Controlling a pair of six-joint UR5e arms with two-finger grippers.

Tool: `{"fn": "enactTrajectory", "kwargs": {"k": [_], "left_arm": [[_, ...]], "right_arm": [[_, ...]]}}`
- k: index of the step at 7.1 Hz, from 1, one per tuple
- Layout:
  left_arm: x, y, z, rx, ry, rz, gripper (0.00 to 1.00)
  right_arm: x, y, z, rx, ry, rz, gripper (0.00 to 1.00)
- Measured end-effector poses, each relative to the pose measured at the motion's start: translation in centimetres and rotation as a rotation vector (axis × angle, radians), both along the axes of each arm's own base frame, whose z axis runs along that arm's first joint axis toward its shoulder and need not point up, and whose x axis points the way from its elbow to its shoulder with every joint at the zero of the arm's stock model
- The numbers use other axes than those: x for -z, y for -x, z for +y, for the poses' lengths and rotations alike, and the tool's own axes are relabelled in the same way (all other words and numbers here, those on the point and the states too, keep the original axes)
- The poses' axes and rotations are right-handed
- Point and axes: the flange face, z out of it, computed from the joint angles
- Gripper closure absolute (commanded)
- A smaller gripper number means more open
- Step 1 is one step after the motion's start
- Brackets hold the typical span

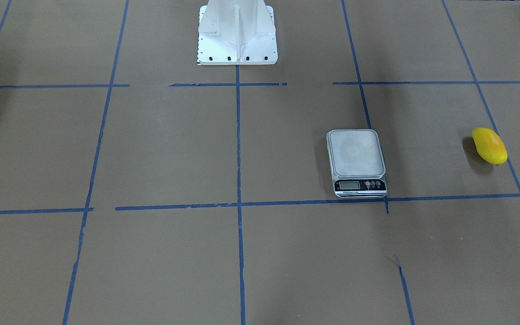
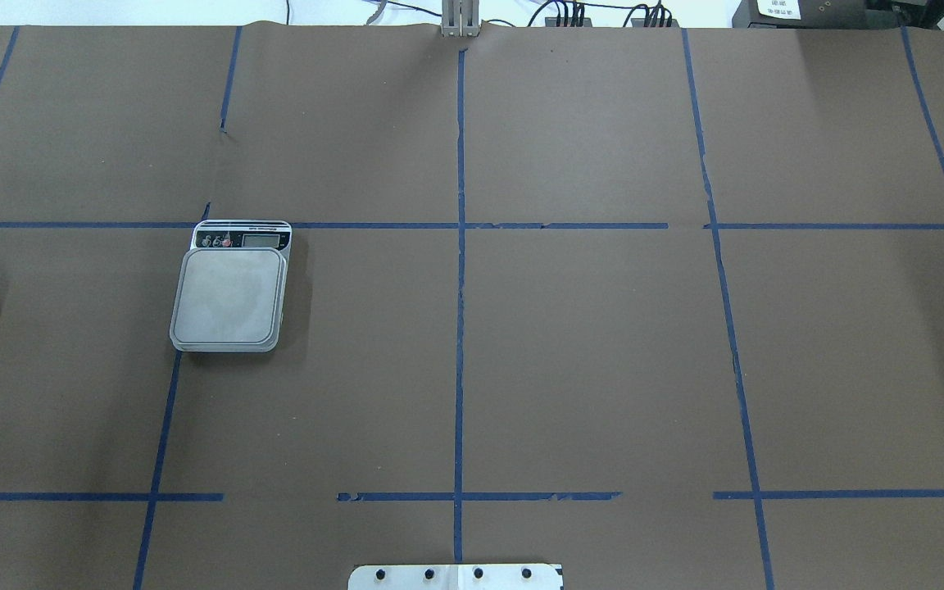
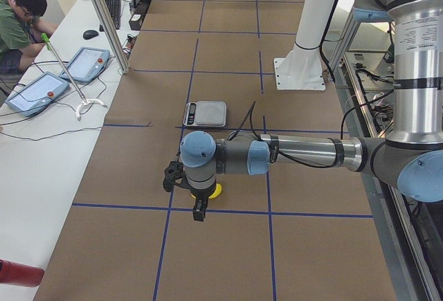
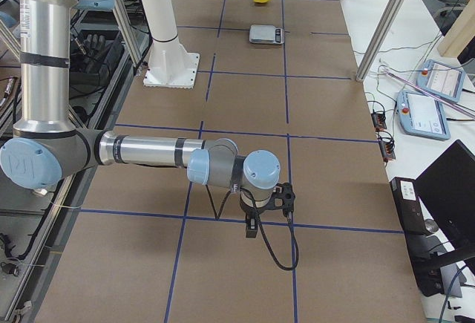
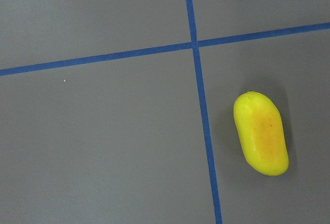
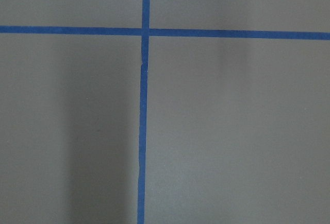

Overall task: Weigh mango
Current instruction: 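Lower the left gripper onto the yellow mango at the table edge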

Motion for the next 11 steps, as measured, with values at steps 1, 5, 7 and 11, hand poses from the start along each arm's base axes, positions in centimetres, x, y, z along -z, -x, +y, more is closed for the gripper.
{"fn": "enactTrajectory", "kwargs": {"k": [1,5,7,11], "left_arm": [[0.7,-0.8,-0.5,0.035,0.015,0.000,0.00],[0.8,-11.2,-1.8,0.165,0.084,0.041,0.00],[-2.4,-15.4,-1.3,0.189,0.083,0.080,0.00],[-4.9,-19.6,-1.3,0.169,0.077,0.052,0.00]], "right_arm": [[0.0,0.0,0.0,0.000,0.000,0.000,0.00],[0.0,0.0,0.0,0.000,0.000,0.000,0.00],[0.0,0.0,0.0,0.000,0.000,0.000,0.00],[0.0,0.0,0.0,0.000,0.001,0.000,0.00]]}}
